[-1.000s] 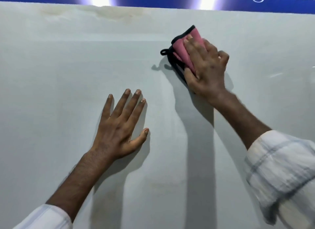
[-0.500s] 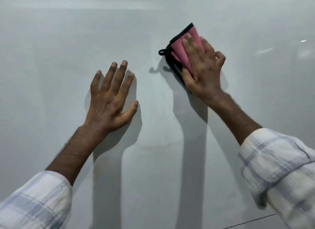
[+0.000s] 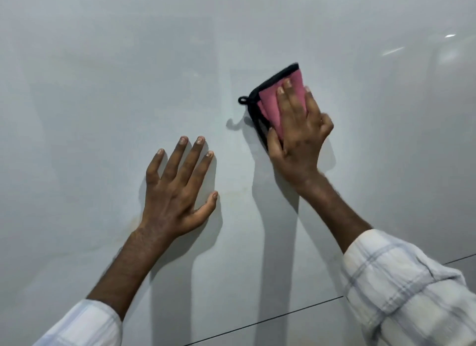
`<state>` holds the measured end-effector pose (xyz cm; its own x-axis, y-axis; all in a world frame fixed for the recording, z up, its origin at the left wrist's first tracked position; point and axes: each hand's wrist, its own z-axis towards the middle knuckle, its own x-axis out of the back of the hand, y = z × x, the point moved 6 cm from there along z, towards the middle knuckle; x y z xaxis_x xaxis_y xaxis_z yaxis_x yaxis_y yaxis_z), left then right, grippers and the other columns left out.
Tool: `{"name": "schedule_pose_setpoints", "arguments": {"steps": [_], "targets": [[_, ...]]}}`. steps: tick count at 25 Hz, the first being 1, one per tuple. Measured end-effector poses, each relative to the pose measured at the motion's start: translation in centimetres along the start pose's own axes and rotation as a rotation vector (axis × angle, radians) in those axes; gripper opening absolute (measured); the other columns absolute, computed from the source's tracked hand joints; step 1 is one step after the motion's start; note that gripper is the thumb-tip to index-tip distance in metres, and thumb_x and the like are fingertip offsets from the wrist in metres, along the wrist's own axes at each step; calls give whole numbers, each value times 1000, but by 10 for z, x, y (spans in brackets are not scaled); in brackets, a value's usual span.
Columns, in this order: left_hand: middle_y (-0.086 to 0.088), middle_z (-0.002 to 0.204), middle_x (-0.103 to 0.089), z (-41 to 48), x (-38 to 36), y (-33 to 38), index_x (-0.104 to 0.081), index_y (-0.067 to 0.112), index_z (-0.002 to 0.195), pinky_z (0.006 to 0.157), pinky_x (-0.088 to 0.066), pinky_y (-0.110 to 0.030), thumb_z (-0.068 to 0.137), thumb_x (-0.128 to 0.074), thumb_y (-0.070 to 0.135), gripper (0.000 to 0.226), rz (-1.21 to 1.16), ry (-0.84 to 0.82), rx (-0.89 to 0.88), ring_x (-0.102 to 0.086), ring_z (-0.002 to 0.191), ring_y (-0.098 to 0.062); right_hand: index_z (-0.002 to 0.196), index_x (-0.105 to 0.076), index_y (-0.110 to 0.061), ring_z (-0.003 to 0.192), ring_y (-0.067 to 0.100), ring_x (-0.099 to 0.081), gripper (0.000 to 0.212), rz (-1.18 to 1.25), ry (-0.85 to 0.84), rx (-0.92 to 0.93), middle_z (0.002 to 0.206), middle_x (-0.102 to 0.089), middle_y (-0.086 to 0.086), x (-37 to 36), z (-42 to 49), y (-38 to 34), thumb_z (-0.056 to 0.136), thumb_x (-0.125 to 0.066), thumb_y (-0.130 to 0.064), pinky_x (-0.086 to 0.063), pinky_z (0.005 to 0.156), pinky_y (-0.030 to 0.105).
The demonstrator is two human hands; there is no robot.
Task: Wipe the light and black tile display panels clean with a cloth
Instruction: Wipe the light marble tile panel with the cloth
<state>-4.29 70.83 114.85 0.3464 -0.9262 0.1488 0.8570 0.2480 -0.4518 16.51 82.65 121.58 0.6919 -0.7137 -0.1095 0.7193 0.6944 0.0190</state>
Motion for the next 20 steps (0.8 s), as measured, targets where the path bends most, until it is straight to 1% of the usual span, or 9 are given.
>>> {"name": "schedule_pose_setpoints", "arguments": {"steps": [1, 4, 6, 8, 10, 13, 17, 19, 20], "targets": [[-13, 169, -29, 0, 0, 1, -41, 10, 159, 123, -20, -60, 97, -54, 48, 74, -1, 11, 1, -25, 158, -35, 151, -49, -13, 149, 32, -37, 69, 20, -36, 48, 160, -43, 4, -1, -29, -13, 84, -60, -21, -32, 95, 49], [-14, 169, -30, 1, -1, 0, -39, 10, 160, 124, -19, -60, 98, -52, 48, 74, 3, 27, -10, -26, 157, -35, 150, -52, -15, 150, 34, -37, 68, 58, -203, 453, 159, -45, 3, 11, -110, -34, 84, -65, -22, -33, 98, 53], [-14, 169, -30, 0, -1, -1, -39, 10, 160, 124, -17, -59, 98, -52, 48, 73, 13, 32, -5, -25, 157, -35, 151, -51, -18, 149, 33, -38, 64, 76, -255, 589, 158, -46, 2, 14, -106, -14, 90, -62, -31, -34, 99, 52], [-14, 169, -29, 0, -1, 0, -38, 11, 160, 125, -16, -59, 98, -51, 48, 74, 5, 24, 1, -24, 158, -35, 155, -45, -19, 149, 33, -37, 66, 47, -220, 434, 160, -44, 4, 11, -69, 13, 93, -57, -37, -34, 97, 52], [-14, 169, -29, 1, -1, 0, -37, 11, 161, 125, -16, -59, 99, -51, 48, 74, -11, 23, -2, -24, 158, -35, 154, -45, -17, 149, 32, -37, 67, -1, -137, 137, 161, -42, 5, 11, -40, 30, 90, -59, -32, -34, 97, 53], [-14, 169, -29, 0, 0, 0, -37, 10, 161, 125, -16, -59, 99, -52, 47, 73, -23, 28, -2, -24, 158, -36, 153, -46, -14, 149, 33, -35, 68, -2, -97, -65, 162, -39, 3, 11, -82, 8, 87, -58, -26, -34, 96, 51], [-15, 169, -29, -1, 4, -1, -39, 11, 160, 124, -18, -61, 99, -53, 45, 71, -50, 9, -11, -24, 157, -37, 153, -45, -17, 151, 36, -33, 73, 19, -330, 314, 161, -42, 3, 24, -199, -31, 82, -63, -20, -34, 97, 53], [-16, 168, -31, 1, 6, -3, -45, 9, 157, 124, -18, -63, 100, -54, 42, 66, -114, 2, 11, -25, 157, -38, 152, -47, -20, 150, 34, -35, 67, 55, -371, 471, 160, -44, 1, 30, -199, -13, 86, -53, -22, -31, 98, 52], [-17, 168, -31, 0, 8, 0, -49, 8, 154, 123, -18, -64, 100, -54, 40, 62, -172, -1, 26, -25, 157, -38, 154, -45, -21, 151, 33, -35, 68, 38, -360, 448, 160, -43, 2, 30, -185, 3, 86, -49, -25, -29, 97, 51]]}}
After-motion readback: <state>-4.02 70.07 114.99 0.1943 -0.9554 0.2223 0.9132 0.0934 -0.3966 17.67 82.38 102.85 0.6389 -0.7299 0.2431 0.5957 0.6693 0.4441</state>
